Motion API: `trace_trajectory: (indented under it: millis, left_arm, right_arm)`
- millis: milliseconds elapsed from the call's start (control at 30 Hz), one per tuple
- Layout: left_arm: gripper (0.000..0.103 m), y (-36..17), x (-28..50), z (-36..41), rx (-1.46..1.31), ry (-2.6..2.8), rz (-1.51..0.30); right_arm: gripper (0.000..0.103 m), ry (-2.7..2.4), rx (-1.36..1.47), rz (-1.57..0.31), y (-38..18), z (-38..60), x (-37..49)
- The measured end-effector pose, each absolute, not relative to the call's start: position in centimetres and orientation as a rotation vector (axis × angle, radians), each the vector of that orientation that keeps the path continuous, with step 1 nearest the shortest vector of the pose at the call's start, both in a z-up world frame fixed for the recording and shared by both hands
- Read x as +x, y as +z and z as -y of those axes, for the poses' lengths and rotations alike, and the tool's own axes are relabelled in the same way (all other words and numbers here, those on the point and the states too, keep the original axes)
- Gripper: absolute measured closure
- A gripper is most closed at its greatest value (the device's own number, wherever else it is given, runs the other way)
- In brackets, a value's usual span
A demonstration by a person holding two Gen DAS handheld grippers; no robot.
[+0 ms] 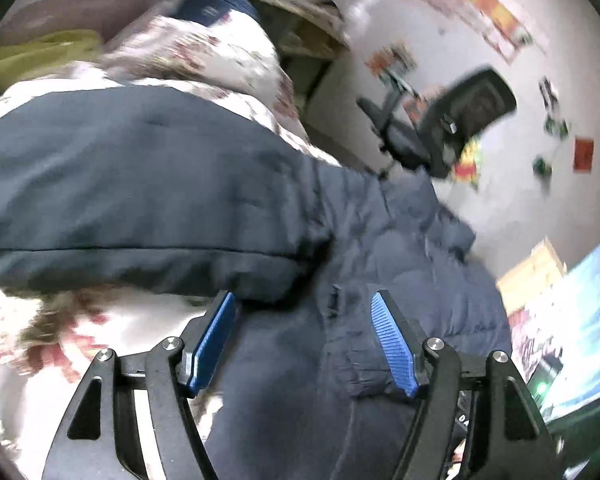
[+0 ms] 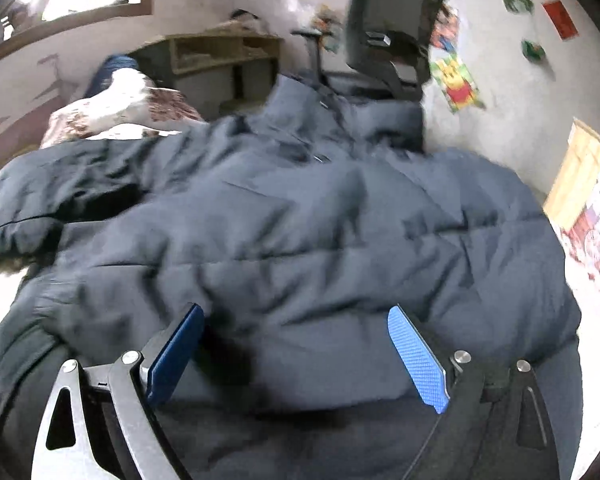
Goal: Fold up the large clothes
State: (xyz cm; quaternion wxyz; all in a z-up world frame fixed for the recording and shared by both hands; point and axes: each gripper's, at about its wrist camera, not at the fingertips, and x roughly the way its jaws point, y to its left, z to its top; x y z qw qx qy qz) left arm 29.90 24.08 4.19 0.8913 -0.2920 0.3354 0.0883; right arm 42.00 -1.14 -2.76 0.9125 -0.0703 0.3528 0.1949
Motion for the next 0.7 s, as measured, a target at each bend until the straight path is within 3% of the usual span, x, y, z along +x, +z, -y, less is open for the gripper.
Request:
trace_trajectory:
  millis: [167, 533, 700]
  left_arm:
    - [0.026, 4.5, 23.7, -30.1, -0.721, 0.37, -0.625]
    - [0.026, -1.7, 16.5, -41.3, -1.186, 0.518, -0.49]
    - [0.026, -0.9, 16.5, -41.5, -1.151, 0.522, -0.428]
  right_arm:
    - [0.009, 0.494, -0.211, -0.683, -1.0, -2.2, 40.4]
    - [0.009, 0.482, -0.244, -0.7, -2.0, -5.3, 40.2]
    - [0.009, 0.436, -0.257, -0.762, -4.0, -5.6, 41.3]
